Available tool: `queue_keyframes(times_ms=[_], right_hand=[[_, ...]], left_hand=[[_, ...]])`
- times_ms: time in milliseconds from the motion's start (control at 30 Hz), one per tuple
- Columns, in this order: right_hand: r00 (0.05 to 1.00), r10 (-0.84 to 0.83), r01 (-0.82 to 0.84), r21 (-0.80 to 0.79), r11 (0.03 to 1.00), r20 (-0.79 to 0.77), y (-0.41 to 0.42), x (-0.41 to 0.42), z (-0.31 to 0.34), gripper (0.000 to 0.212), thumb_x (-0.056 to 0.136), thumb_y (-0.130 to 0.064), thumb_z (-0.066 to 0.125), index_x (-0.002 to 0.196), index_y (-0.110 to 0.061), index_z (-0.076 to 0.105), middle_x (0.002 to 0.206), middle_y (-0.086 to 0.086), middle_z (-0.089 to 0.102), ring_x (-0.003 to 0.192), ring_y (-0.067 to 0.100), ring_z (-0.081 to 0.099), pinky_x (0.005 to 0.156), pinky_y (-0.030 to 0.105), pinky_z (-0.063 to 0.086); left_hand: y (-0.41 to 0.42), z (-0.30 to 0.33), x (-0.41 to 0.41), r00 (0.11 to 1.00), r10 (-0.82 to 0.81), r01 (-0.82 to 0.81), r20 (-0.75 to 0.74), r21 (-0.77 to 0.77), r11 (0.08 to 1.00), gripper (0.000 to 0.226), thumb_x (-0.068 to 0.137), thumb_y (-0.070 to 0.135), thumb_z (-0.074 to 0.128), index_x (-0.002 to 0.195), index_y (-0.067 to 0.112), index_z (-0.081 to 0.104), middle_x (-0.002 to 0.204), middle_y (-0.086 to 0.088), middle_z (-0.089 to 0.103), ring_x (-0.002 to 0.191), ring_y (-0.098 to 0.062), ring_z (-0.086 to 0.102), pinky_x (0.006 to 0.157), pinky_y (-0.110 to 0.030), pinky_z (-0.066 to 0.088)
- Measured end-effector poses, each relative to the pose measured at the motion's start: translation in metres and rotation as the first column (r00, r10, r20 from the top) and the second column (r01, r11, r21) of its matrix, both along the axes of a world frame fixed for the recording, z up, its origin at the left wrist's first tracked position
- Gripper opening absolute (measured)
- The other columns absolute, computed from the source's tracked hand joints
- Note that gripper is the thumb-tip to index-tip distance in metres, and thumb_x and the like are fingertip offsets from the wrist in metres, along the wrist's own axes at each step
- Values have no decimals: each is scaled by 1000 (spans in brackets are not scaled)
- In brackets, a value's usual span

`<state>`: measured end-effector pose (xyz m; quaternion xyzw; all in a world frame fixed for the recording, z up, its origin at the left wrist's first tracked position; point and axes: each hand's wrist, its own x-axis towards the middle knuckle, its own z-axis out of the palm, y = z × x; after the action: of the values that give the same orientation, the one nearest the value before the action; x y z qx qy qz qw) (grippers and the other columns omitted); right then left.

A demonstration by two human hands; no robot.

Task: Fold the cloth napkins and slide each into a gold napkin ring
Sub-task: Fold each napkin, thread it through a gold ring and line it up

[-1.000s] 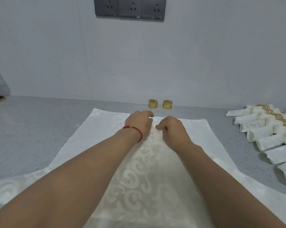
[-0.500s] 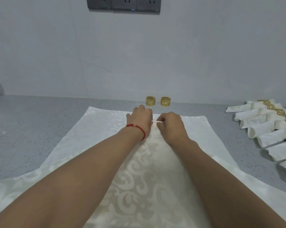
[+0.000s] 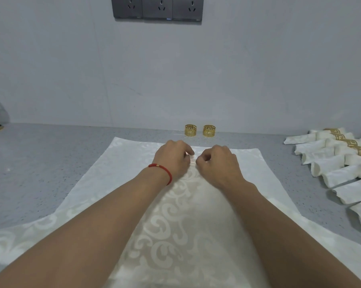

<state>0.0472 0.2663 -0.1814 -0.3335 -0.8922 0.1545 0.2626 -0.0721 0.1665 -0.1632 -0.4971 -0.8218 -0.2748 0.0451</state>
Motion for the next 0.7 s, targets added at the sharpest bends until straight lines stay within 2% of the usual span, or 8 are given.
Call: queue_keyframes(times_ms=[100, 167, 233, 367, 500, 567, 633, 700], right_hand=[[999, 6, -11, -105, 994, -46, 10, -2, -5, 16, 86, -20, 59, 74, -19, 70, 75, -6, 67, 82, 22, 60, 87, 44, 52], [999, 44, -47, -134, 990, -27, 13, -1, -6, 10, 87, -21, 63, 85, -25, 72, 88, -10, 69, 93, 20, 61, 91, 44, 49], [998, 65, -63, -97, 993, 11, 15, -1, -7, 11, 89, -22, 63, 89, -27, 73, 96, -9, 69, 99, 22, 60, 92, 44, 49], [992, 93, -100, 79, 992, 82, 14, 2, -3, 10, 90, -19, 58, 88, -28, 60, 95, -7, 63, 96, 21, 53, 86, 43, 44], [972, 126, -173, 246, 954, 197, 11, 6, 8, 18, 86, -9, 56, 87, -27, 56, 90, -7, 58, 94, 20, 50, 81, 37, 36], [943, 162, -234, 234, 944, 291, 12, 8, 16, 22, 86, -7, 57, 91, -28, 59, 91, -8, 57, 95, 19, 48, 81, 36, 32], [912, 211, -278, 154, 948, 351, 13, 11, 22, 22, 87, -9, 58, 96, -28, 63, 94, -8, 56, 94, 15, 44, 82, 34, 32], [923, 255, -270, 13, 963, 290, 13, 15, 23, 16, 86, -14, 57, 92, -27, 65, 91, -10, 58, 88, 15, 50, 77, 31, 38]], left_hand=[[5, 0, -1, 991, 49, -53, 128, 29, 998, 24, 89, 13, 61, 105, 23, 75, 85, 5, 67, 100, -21, 61, 88, -37, 54], [7, -1, -2, 995, 28, -27, 94, -19, 999, 20, 86, 8, 62, 85, 25, 74, 83, -1, 68, 91, -25, 62, 81, -37, 55], [8, -2, -3, 1000, 12, -11, 11, -63, 998, 28, 84, 6, 60, 62, 25, 63, 75, -1, 59, 84, -28, 55, 71, -36, 52], [4, 1, -3, 995, 1, -10, -99, -90, 996, 13, 90, 15, 59, 85, 22, 69, 90, 9, 55, 100, -19, 51, 87, -40, 46], [1, 3, -3, 930, -102, 55, -353, -141, 988, 16, 87, 11, 63, 90, 26, 68, 91, 10, 62, 98, -18, 50, 80, -33, 32], [-1, 7, -3, 897, -173, 88, -407, -220, 972, 23, 85, 5, 61, 90, 27, 67, 88, 11, 60, 95, -18, 50, 77, -32, 28], [-3, 14, 0, 871, -234, 98, -431, -315, 944, 23, 86, 6, 60, 86, 29, 64, 85, 10, 57, 90, -18, 48, 76, -33, 30], [-5, 15, 2, 911, -207, 95, -356, -308, 947, 27, 83, 5, 56, 64, 24, 54, 70, 7, 52, 77, -21, 45, 70, -32, 32]])
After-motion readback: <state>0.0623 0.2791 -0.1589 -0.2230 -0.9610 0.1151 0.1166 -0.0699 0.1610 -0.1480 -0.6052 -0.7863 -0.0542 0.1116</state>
